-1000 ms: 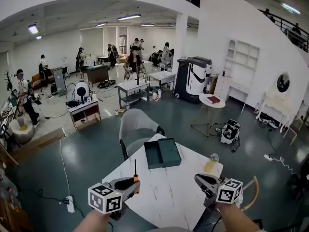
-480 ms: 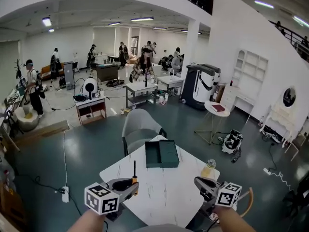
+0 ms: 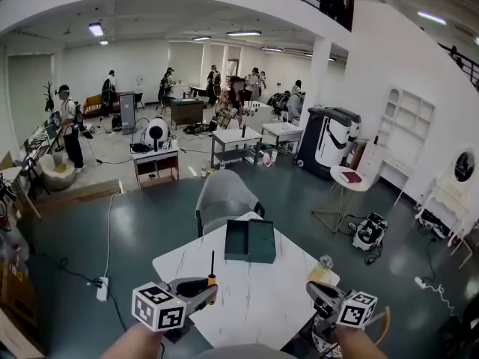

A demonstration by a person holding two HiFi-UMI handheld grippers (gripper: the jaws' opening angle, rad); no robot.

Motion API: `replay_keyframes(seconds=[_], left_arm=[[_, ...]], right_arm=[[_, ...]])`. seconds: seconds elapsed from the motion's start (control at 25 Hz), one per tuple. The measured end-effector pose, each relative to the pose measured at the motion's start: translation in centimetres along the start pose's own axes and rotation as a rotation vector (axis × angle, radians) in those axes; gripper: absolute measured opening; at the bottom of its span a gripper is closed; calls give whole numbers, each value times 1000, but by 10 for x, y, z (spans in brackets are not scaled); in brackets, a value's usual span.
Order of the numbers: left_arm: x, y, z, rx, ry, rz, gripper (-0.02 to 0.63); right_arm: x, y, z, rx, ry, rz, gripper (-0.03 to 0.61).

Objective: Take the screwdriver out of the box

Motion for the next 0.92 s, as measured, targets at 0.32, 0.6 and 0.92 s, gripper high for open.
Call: replay_keyframes(seconds=[0.32, 0.6, 0.92], left_arm=[[-3, -1, 5, 4, 1, 39, 91], [-11, 3, 6, -6, -11, 57, 91], [-11, 6, 6, -11, -8, 59, 91]], right_arm=[[15, 1, 7, -23, 6, 46, 6], [20, 2, 10, -28, 8, 59, 6], [26, 3, 12, -32, 10, 66, 6]])
Point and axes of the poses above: the fingertips, and each gripper's own axes: x forward along the fingers, y to its left, z out of its top, the point moved 2 cm from there along -x, backward along the fingers, and after that the axes turned 13 degrees about y, right-handed, at the moved point
